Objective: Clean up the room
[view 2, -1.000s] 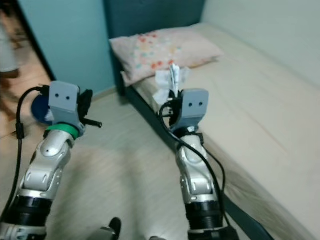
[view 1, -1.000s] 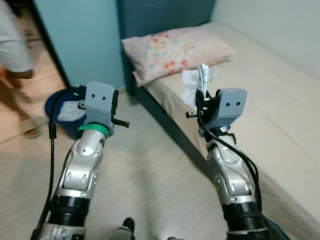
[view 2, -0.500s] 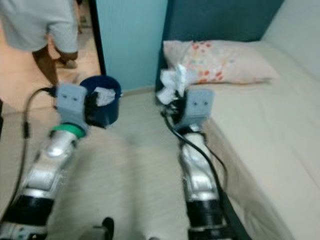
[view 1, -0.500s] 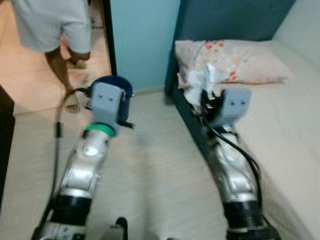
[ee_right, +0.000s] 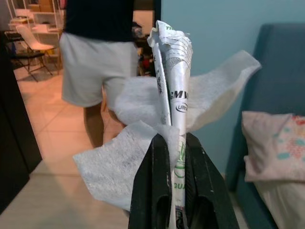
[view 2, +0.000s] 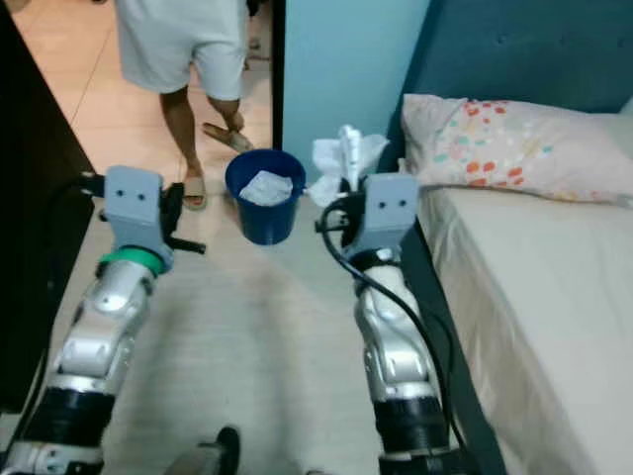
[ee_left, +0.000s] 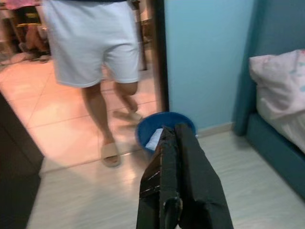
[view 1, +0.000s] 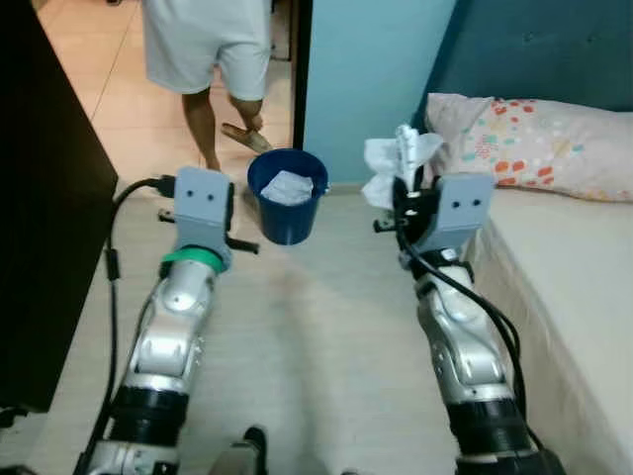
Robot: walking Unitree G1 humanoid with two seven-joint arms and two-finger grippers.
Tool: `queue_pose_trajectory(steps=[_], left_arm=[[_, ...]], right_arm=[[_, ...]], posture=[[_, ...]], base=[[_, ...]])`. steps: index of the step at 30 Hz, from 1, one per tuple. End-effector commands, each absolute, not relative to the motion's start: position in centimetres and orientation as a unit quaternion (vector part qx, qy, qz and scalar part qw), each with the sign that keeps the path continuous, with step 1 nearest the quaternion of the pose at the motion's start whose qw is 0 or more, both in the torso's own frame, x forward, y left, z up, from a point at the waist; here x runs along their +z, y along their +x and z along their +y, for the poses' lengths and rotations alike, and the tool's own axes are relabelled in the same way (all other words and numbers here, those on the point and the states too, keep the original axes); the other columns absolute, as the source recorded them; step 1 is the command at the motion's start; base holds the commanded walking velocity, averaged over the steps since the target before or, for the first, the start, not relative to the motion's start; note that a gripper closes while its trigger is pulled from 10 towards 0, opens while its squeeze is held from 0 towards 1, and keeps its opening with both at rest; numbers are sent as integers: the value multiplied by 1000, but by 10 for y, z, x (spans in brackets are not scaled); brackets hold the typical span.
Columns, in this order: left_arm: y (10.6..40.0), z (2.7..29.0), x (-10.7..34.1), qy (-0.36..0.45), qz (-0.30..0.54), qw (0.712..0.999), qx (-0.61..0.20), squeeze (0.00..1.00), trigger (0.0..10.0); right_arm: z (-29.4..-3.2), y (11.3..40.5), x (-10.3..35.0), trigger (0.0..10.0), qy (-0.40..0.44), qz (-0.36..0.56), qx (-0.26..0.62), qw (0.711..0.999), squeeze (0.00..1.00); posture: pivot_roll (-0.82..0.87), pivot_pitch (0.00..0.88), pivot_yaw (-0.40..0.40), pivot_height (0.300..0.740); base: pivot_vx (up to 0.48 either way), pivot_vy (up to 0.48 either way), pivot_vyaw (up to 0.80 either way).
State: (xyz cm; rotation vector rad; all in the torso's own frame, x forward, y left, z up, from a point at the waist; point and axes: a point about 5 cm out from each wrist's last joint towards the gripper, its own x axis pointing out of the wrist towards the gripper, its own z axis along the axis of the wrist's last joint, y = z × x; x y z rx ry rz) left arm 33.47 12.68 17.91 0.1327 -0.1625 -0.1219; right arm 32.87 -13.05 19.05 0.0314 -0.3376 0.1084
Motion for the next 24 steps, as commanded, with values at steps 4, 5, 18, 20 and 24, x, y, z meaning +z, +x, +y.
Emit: queue_pose_trajectory(steps=[4,5,18,20,24], left_arm=[[335,132,177,74,-78,993,-54,0,10000],[335,132,177,74,-78,993,-53,0,10000],[334,132,175,76,-75,993,-52,0,10000],[334,133,175,76,-75,993,-52,0,10000],[334,133,174,77,-75,993,-51,0,10000]], right_arm=[[-129,325,186,10000,28,-164,56,984,0],[-129,325,186,10000,29,-164,58,984,0],[-125,324,185,10000,29,-162,71,984,0],[-124,323,184,10000,29,-161,72,984,0],[-124,323,184,10000,28,-160,74,984,0]], posture=[[1,61,10,726],[1,61,10,726],[0,69,9,726],[0,69,9,726],[2,68,10,726]], base=[[469,0,0],[469,0,0],[469,0,0],[469,0,0],[469,0,0]])
